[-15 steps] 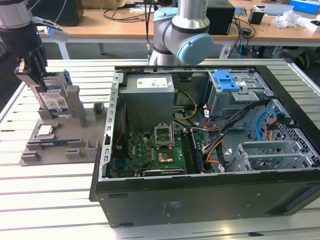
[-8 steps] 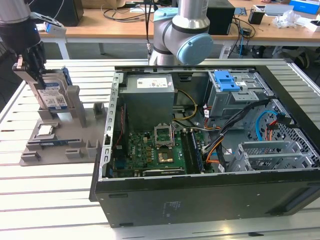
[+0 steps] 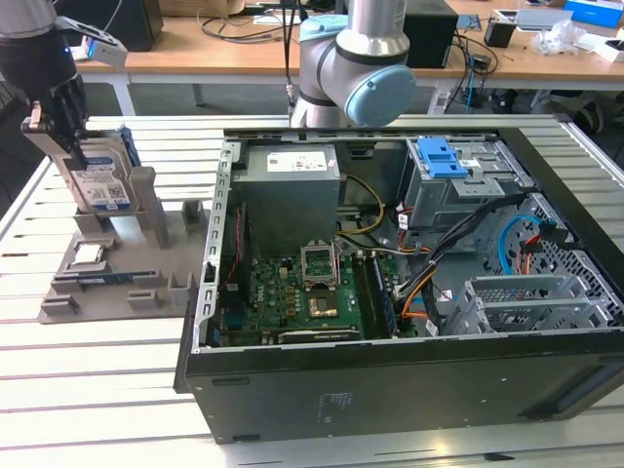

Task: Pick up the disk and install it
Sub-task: 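Pick up the disk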

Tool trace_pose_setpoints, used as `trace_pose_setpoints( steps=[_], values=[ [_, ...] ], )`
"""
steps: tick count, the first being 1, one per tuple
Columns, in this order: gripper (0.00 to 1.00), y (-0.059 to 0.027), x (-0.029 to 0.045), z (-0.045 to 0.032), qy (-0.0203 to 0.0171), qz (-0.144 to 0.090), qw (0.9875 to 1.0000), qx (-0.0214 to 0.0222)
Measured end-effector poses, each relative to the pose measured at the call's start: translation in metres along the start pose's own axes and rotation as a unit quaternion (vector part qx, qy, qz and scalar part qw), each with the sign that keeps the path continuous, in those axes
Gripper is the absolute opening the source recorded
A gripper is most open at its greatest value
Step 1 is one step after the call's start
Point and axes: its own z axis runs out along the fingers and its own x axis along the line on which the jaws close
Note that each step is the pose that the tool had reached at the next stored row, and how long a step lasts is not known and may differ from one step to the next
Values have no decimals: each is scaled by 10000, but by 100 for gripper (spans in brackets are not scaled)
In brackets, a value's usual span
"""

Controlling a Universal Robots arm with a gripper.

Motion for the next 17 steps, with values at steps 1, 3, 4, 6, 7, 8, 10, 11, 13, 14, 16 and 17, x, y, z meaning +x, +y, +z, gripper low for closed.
trace_pose_setpoints(
  steps=[1,3,4,6,7,8,10,11,13,14,16,17],
  values=[
    [37,1,0,-15,0,0,10000,0],
    [37,2,-1,-32,0,0,10000,0],
    [37,2,-1,-42,0,0,10000,0],
    [37,3,-1,-68,0,0,10000,0],
    [37,4,-2,-81,0,0,10000,0],
    [37,4,-2,-92,0,0,10000,0],
    [37,6,-3,-138,0,0,10000,0],
    [37,7,-3,-154,0,0,10000,0],
    [37,9,-4,-189,0,0,10000,0],
    [37,9,-4,-201,0,0,10000,0],
    [37,10,-5,-226,0,0,10000,0],
    [37,11,-5,-251,0,0,10000,0]
  ],
)
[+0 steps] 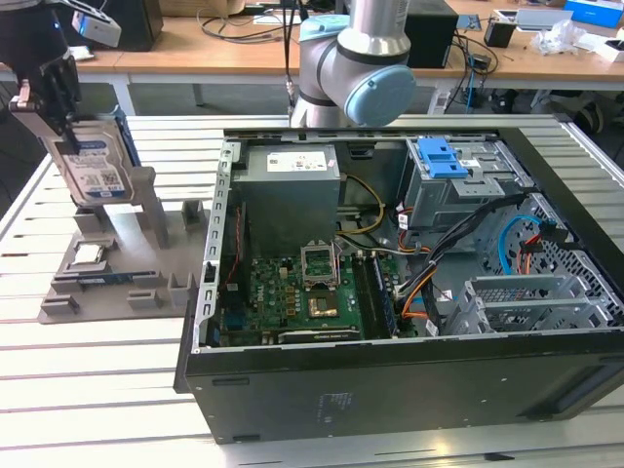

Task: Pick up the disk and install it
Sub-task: 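Pick up the disk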

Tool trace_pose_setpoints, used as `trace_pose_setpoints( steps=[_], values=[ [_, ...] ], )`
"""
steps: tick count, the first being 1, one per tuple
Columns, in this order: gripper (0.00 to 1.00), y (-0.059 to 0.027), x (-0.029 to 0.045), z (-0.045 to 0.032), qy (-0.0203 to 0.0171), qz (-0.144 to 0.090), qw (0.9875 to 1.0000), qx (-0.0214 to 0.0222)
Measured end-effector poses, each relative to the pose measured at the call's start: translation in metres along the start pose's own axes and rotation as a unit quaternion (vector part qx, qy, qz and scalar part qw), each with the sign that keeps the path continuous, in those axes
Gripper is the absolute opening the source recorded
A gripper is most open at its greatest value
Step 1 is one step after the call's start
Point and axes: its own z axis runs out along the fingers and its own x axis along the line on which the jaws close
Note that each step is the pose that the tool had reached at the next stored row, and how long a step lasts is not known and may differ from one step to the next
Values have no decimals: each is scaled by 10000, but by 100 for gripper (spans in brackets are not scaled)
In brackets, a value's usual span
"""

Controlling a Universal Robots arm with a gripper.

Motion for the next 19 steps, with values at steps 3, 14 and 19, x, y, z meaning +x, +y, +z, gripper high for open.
trace_pose_setpoints(
  steps=[3,14,19],
  values=[
    [37,2,-1,-50,0,0,10000,0],
    [37,12,-6,-268,0,0,10000,0],
    [37,17,-8,-360,0,0,10000,0]
  ],
)
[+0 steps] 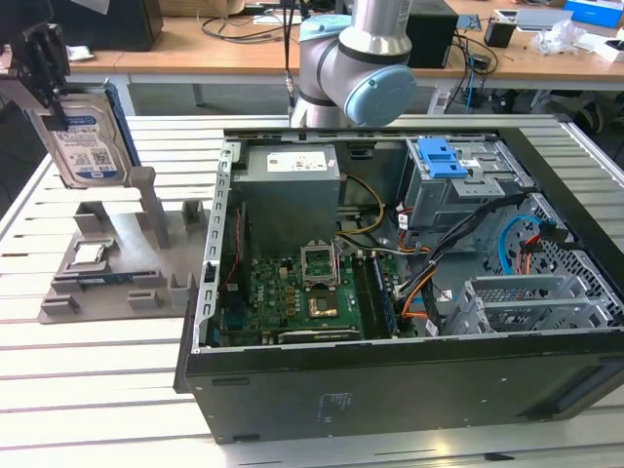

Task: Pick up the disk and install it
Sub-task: 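Pick up the disk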

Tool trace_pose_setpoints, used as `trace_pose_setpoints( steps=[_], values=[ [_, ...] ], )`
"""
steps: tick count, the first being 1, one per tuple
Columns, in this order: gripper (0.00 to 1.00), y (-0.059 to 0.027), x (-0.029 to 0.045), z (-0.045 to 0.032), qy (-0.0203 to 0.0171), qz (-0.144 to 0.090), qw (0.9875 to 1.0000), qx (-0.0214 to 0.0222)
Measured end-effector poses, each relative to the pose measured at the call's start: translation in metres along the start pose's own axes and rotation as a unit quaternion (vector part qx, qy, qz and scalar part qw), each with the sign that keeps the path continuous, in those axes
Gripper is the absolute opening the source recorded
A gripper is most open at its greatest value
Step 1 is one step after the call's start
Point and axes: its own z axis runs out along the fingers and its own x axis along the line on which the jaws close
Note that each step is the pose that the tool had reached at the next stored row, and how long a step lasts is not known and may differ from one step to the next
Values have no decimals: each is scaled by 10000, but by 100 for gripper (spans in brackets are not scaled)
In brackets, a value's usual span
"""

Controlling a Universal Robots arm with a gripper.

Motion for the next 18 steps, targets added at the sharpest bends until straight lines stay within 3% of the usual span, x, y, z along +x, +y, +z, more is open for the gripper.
trace_pose_setpoints(
  steps=[18],
  values=[
    [37,13,-5,-282,0,0,10000,0]
  ],
)
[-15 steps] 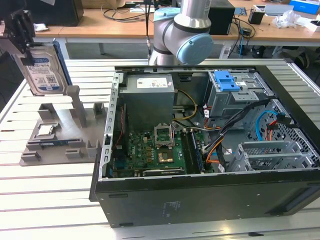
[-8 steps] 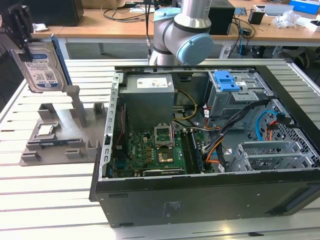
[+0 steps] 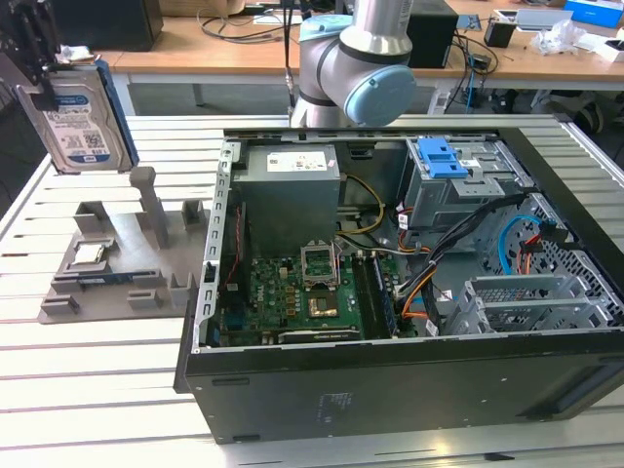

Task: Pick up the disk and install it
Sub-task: 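Pick up the disk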

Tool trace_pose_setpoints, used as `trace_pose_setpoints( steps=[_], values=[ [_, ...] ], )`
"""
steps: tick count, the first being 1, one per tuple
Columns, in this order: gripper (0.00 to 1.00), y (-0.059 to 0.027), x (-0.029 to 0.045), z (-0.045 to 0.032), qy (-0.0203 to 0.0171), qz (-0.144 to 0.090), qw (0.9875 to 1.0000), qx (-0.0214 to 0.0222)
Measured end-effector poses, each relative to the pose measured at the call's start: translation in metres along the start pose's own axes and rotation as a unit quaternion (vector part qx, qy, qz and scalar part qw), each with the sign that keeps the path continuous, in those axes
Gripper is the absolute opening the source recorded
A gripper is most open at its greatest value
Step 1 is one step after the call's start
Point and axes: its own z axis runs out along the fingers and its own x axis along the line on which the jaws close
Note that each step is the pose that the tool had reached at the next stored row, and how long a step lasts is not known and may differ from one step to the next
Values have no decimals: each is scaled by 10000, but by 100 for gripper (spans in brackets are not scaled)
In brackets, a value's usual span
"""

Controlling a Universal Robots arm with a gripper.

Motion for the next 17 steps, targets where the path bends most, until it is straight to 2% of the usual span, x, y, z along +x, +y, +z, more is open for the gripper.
trace_pose_setpoints(
  steps=[17],
  values=[
    [37,11,-5,-247,0,0,10000,0]
  ],
)
